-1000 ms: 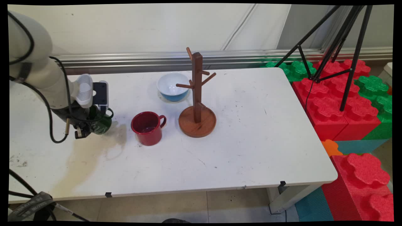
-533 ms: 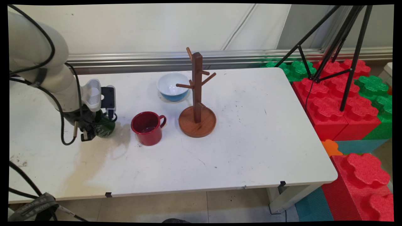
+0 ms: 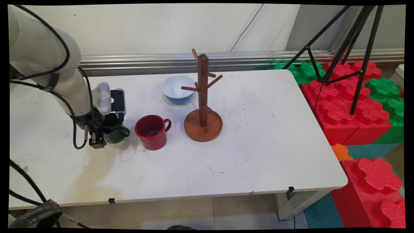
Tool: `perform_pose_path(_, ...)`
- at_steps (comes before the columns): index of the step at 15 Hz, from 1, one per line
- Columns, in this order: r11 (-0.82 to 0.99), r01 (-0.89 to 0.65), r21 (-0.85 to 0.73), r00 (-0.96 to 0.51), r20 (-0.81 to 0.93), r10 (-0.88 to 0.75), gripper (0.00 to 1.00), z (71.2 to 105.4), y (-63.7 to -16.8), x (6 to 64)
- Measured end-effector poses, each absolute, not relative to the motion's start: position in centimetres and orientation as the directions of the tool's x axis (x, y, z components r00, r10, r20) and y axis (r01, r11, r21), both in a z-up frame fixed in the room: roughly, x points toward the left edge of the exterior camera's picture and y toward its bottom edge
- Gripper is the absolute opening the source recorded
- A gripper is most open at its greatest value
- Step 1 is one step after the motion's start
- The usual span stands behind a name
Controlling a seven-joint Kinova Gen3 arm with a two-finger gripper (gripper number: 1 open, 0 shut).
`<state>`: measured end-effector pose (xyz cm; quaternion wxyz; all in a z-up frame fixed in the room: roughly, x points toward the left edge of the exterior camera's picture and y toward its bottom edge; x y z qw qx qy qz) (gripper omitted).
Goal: Place the picked object on the table
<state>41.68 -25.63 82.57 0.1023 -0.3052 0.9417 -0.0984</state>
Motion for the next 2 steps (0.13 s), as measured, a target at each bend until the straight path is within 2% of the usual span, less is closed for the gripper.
perform_pose_path(2, 0.786, -0.563, -0.255, -0.788, -0.124, -0.604, 1.00, 82.45, -25.84, 41.63)
